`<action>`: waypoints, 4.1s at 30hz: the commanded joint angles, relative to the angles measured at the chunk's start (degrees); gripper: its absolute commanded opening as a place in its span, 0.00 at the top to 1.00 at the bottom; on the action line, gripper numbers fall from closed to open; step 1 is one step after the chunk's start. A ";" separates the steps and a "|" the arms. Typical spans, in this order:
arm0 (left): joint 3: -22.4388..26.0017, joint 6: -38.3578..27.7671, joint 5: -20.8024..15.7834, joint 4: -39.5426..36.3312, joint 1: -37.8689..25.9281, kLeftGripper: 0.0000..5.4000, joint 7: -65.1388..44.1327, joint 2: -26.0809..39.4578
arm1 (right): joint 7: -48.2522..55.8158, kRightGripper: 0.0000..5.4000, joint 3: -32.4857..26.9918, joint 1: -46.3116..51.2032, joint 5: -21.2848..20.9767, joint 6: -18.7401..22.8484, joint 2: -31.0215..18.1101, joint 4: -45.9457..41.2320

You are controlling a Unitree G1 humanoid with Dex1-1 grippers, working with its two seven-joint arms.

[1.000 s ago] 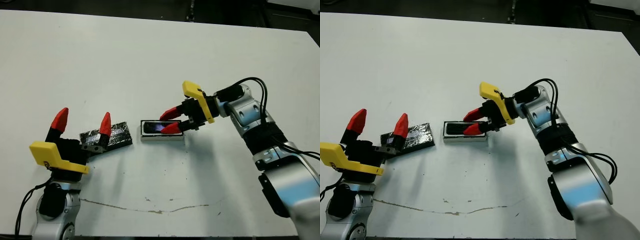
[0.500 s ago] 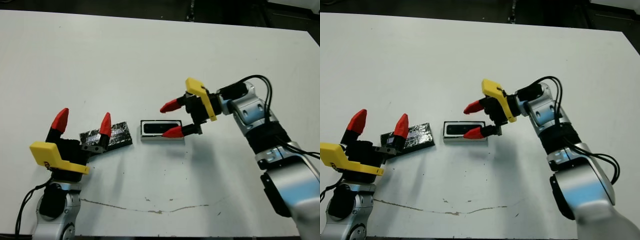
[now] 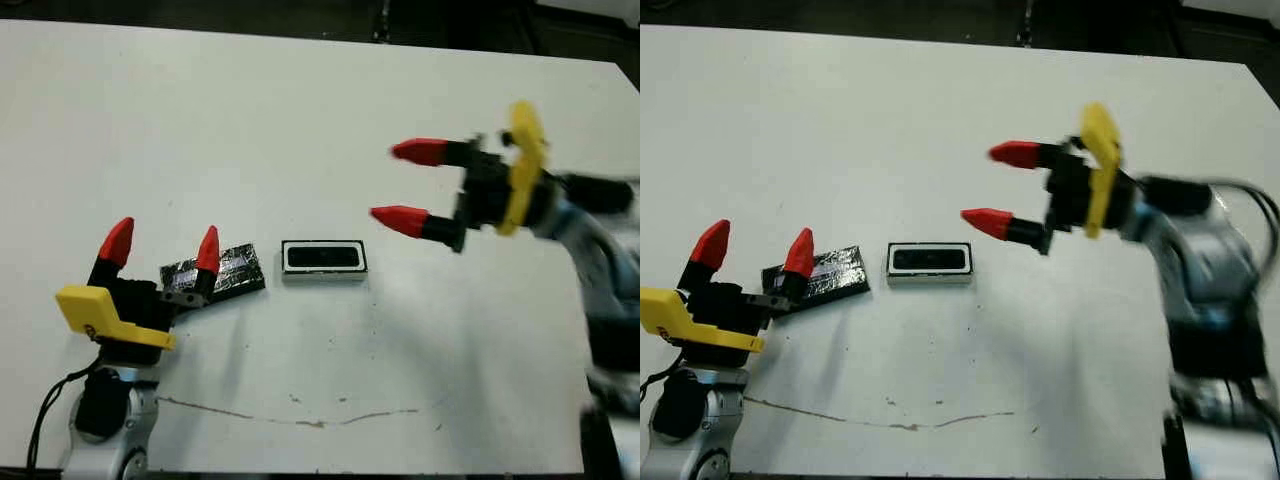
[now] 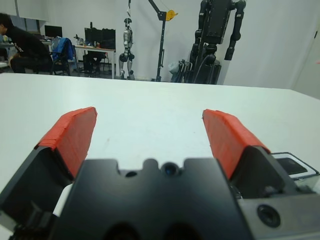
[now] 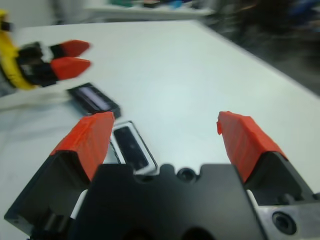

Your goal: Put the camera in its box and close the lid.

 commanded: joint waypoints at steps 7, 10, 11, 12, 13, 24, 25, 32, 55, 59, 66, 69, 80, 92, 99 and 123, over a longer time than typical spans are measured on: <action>2.78 6.08 -2.79 -4.73 -2.01 0.00 -4.92 7.48 | -13.90 0.25 -5.36 26.61 0.34 -13.88 8.65 -11.04; 3.99 7.71 -3.95 -5.17 -3.87 0.00 -8.71 12.00 | -15.39 0.34 -4.20 31.29 -0.14 -20.79 11.81 -8.95; 4.39 8.30 -4.72 -5.18 -4.42 0.00 -10.30 13.59 | -16.05 0.37 -3.75 32.26 -0.50 -22.75 12.75 -8.18; 4.86 9.34 -5.79 -5.32 -4.88 0.00 -11.99 15.35 | -16.68 0.40 -3.27 32.96 -0.64 -24.61 13.70 -7.24; 5.40 10.98 -7.04 -5.65 -5.32 0.00 -13.74 17.42 | -17.52 0.43 -2.72 33.57 -1.03 -26.53 14.75 -6.24; 7.01 19.23 -12.76 -4.04 -13.15 0.00 -31.10 34.84 | -24.73 0.75 1.50 35.66 -2.45 -30.94 17.04 -3.98; 6.92 19.40 -13.53 -3.10 -14.03 0.00 -32.73 35.58 | -24.83 0.78 1.64 35.67 -2.43 -31.32 16.94 -3.79; 2.57 20.64 -17.13 8.05 -23.39 0.00 -48.16 40.44 | -26.14 0.99 2.59 35.64 -2.37 -31.81 16.62 -3.64; -7.32 14.52 -6.35 25.02 -28.23 0.00 -58.53 39.29 | -26.90 1.00 3.66 36.48 -0.74 -31.97 15.48 -3.35; -7.30 15.88 -5.85 25.84 -27.70 0.00 -57.02 38.99 | -26.98 1.00 3.98 36.56 -0.82 -32.34 15.63 -3.33; -8.30 13.78 -2.34 27.37 -27.63 0.00 -56.12 39.58 | -26.88 1.00 4.21 36.73 -0.44 -32.10 15.44 -3.68; -8.74 14.81 -1.88 27.87 -27.91 0.00 -56.76 40.00 | -26.53 1.00 4.00 36.69 0.15 -32.16 15.21 -3.32; -8.88 16.14 -2.39 30.99 -29.38 0.00 -59.96 39.59 | -27.23 1.00 4.18 36.91 -0.42 -32.65 14.81 -3.48; -8.66 22.83 -3.48 29.71 -29.49 0.00 -58.70 39.12 | -27.46 1.00 4.16 37.03 0.29 -32.44 14.85 -3.46; -7.71 22.31 -3.70 28.33 -27.86 0.15 -56.53 38.60 | -27.96 1.00 4.09 36.80 -0.48 -32.41 14.76 -3.15; -5.03 23.71 -9.74 31.08 -28.62 0.41 -58.51 37.33 | -29.77 1.00 4.80 37.09 0.36 -29.61 14.37 -4.25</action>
